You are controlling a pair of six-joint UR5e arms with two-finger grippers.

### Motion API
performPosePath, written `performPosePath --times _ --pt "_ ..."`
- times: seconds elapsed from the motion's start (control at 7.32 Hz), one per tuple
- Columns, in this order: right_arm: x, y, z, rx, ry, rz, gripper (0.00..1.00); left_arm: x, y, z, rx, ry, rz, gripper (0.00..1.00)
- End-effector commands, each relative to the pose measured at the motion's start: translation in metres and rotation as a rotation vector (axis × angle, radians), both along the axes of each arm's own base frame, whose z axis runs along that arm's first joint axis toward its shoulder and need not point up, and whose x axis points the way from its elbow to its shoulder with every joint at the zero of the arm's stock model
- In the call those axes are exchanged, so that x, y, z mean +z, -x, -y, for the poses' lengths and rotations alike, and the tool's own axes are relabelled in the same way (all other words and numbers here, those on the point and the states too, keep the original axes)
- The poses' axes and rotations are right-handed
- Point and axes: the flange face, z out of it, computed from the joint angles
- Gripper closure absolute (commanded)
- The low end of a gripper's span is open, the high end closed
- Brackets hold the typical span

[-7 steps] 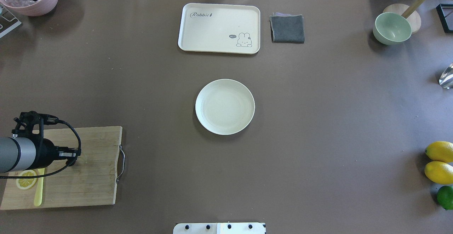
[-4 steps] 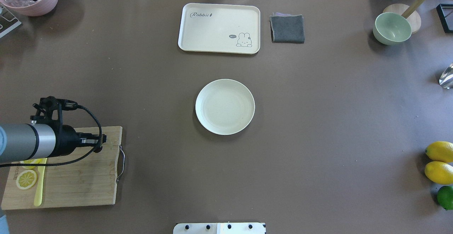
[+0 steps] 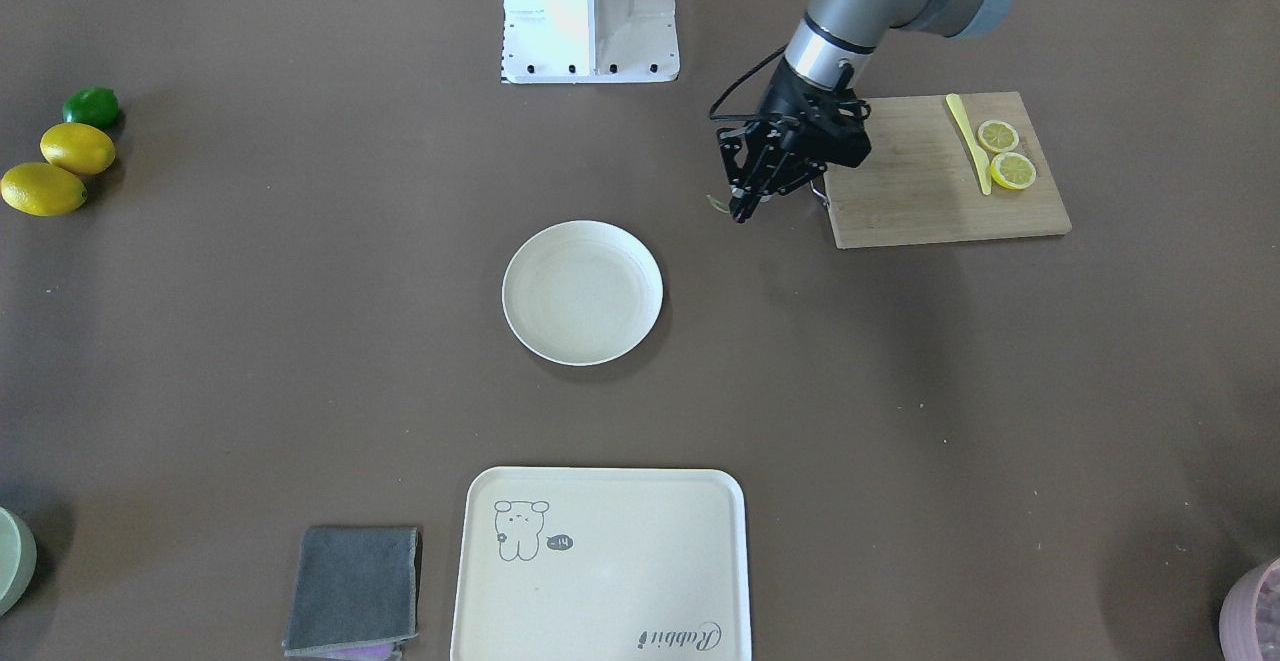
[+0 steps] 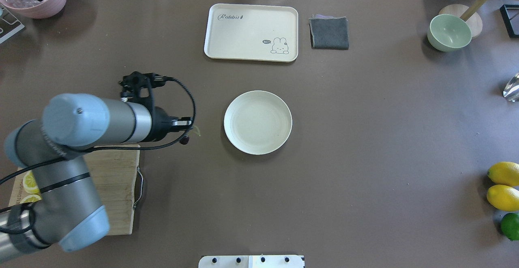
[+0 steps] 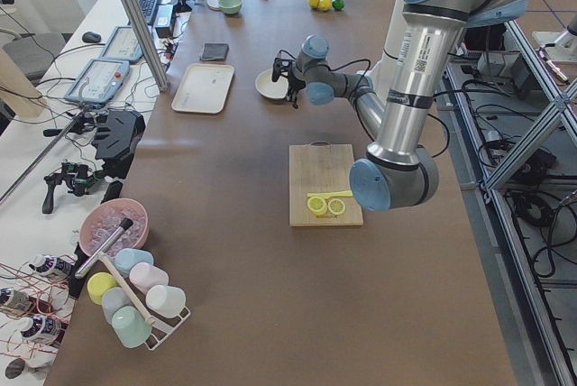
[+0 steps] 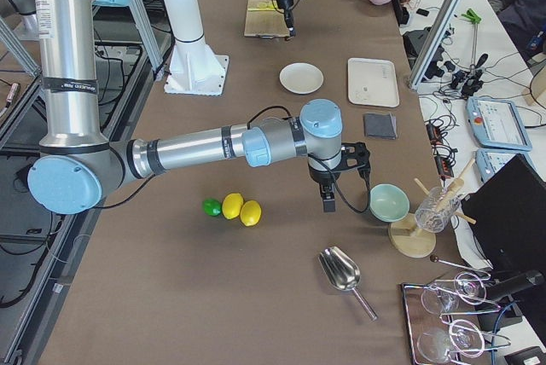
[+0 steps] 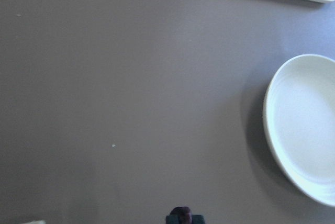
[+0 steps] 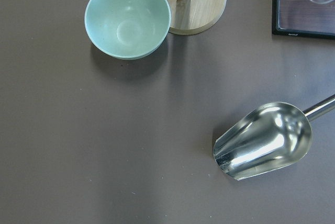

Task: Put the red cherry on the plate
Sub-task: 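Carry the cherries with the left gripper over the white plate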

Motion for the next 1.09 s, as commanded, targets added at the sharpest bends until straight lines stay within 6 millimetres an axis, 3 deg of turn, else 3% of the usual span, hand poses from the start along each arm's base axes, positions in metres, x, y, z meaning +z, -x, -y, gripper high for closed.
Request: performPosePath --times 0.0,0.27,0.41,0.55,0.82,0.96 --pt "0.011 -0.003 -0.01 0.005 0.022 0.002 0.0 -0.062 -0.062 0.033 -0.04 0.077 -0.013 1.0" --pt "0.016 -0.005 -0.014 0.008 0.03 0.001 0.0 -0.085 -0.094 0.055 -0.125 0.085 -0.012 1.0" --pt "0.021 -0.005 -0.018 0.008 0.04 0.001 0.0 -0.097 -0.112 0.058 -0.136 0.108 -0.015 0.32" --pt "0.024 -0.005 -0.021 0.008 0.046 0.001 0.0 -0.095 -0.112 0.058 -0.135 0.105 -0.009 0.02" --pt "0.039 -0.006 -0.028 0.009 0.077 -0.005 0.0 -0.105 -0.097 0.06 -0.136 0.097 -0.027 0.02" --pt "0.047 -0.006 -0.035 0.009 0.095 -0.007 0.0 -0.086 -0.064 0.066 -0.101 0.06 0.031 0.02"
